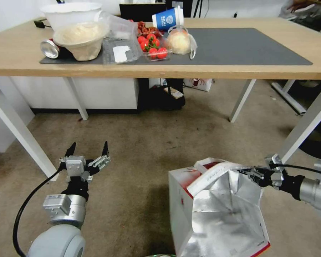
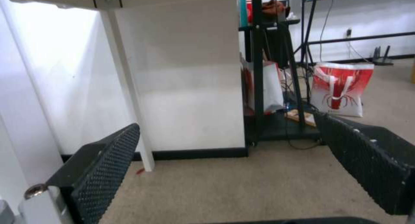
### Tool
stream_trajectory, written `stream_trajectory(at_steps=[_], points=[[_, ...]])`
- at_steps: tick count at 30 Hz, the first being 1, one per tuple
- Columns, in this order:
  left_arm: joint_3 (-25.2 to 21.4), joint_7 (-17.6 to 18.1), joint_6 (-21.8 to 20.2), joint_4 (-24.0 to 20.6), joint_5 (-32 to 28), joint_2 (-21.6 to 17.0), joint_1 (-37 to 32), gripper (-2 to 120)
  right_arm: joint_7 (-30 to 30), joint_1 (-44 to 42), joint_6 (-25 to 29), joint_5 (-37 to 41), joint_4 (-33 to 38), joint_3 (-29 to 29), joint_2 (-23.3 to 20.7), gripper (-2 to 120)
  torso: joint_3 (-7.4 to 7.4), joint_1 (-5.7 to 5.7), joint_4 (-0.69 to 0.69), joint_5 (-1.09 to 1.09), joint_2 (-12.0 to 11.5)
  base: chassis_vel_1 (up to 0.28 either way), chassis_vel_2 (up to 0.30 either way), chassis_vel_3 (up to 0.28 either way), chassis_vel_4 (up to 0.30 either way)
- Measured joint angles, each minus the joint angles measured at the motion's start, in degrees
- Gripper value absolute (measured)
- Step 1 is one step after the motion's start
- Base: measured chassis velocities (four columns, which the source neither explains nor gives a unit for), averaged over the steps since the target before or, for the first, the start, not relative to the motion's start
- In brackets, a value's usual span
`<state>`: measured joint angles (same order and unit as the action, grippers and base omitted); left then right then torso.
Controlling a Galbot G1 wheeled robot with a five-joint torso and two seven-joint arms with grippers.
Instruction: Pick up the food delivery bag from the floor and place it on the table.
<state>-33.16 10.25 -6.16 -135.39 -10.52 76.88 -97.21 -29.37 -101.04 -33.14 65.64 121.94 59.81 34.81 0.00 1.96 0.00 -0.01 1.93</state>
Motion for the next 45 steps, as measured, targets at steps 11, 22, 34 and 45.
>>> stream_trajectory(at_steps=[11,22,34,45], points=[[-1.34,0.58,-3.97,-3.55,-2.57,-0.75,-0.69,100,-0.56,-1.16,-8.59,17.95,1.03,6.91,-1.74,0,0.00,0.00,-0.01,0.01,0.00,0.000,0.000,0.000,0.000],[-3.75,2.93,-7.90,-7.48,-6.96,-2.90,-2.70,100,-4.75,-2.99,-8.96,18.55,1.97,8.66,-2.76,0,0.00,0.00,0.00,0.00,0.00,0.000,0.000,0.000,0.000],[-5.97,8.86,-8.33,-8.02,-12.92,-6.48,-3.19,100,-8.00,-1.48,-8.60,14.57,1.51,5.50,-1.89,0,0.00,0.00,0.00,0.01,-0.01,0.000,0.000,0.000,0.000],[-5.05,8.68,-4.20,-7.98,-17.43,-7.55,-2.91,100,-9.81,-0.83,-6.83,8.52,0.39,3.83,-1.91,0,0.00,0.00,0.00,0.01,-0.01,0.000,0.000,0.000,0.000]])
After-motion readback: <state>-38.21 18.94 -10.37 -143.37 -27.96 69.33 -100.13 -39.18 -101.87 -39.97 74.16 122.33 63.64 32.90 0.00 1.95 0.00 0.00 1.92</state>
